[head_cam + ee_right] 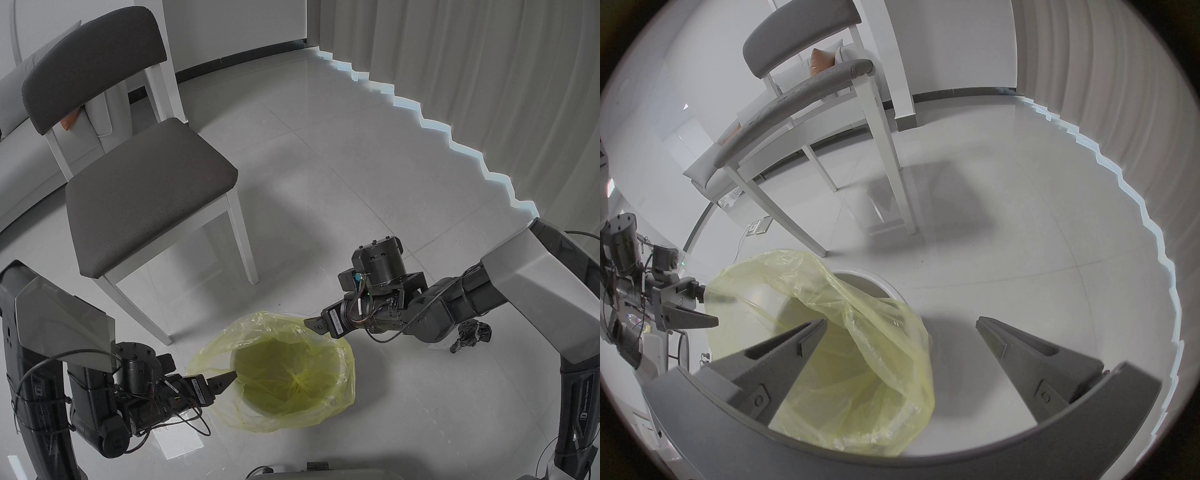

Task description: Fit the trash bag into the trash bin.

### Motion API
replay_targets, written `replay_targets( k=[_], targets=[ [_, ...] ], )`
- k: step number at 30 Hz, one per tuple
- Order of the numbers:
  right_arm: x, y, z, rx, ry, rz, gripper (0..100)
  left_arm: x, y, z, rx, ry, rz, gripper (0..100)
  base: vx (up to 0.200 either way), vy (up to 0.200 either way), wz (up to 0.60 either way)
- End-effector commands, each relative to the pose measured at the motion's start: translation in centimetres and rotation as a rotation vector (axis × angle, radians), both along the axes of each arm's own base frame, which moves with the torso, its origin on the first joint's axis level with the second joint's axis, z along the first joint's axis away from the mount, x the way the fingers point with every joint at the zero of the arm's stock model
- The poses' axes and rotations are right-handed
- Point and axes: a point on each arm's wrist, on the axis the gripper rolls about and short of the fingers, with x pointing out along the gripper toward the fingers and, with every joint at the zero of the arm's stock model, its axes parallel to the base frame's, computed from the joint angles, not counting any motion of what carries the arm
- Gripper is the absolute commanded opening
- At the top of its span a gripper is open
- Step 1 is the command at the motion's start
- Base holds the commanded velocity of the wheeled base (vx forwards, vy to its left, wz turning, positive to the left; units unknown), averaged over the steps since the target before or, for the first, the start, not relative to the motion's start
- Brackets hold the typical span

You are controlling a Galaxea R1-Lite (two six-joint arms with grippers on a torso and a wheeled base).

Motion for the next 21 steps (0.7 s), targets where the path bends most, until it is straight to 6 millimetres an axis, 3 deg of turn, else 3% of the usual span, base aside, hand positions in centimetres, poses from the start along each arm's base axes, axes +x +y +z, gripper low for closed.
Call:
replay_targets(
  k=[1, 6, 9, 17, 21],
  targets=[
    [0.5, 1.1, -1.1, -0.008, 0.008, 0.017, 100, 0.3, 1.3, 1.5, 0.011, -0.079, 0.047, 100, 0.000, 0.000, 0.00],
    [0.2, 2.2, -1.6, -0.016, 0.012, 0.043, 100, 1.3, 3.3, 2.9, 0.098, -0.195, 0.062, 100, 0.000, 0.000, 0.00],
    [-0.1, 2.2, -1.3, -0.018, 0.016, 0.046, 100, 2.5, 3.3, 3.9, 0.113, -0.279, 0.051, 100, 0.000, 0.000, 0.00],
    [-2.6, -0.6, 4.5, 0.025, -0.042, 0.025, 100, 6.5, 1.6, 5.1, 0.110, -0.395, -0.098, 100, 0.000, 0.000, 0.00],
    [-4.0, -2.6, 6.5, 0.031, -0.056, 0.003, 100, 8.5, 0.3, 4.4, 0.106, -0.368, -0.135, 100, 0.000, 0.000, 0.00]
  ],
)
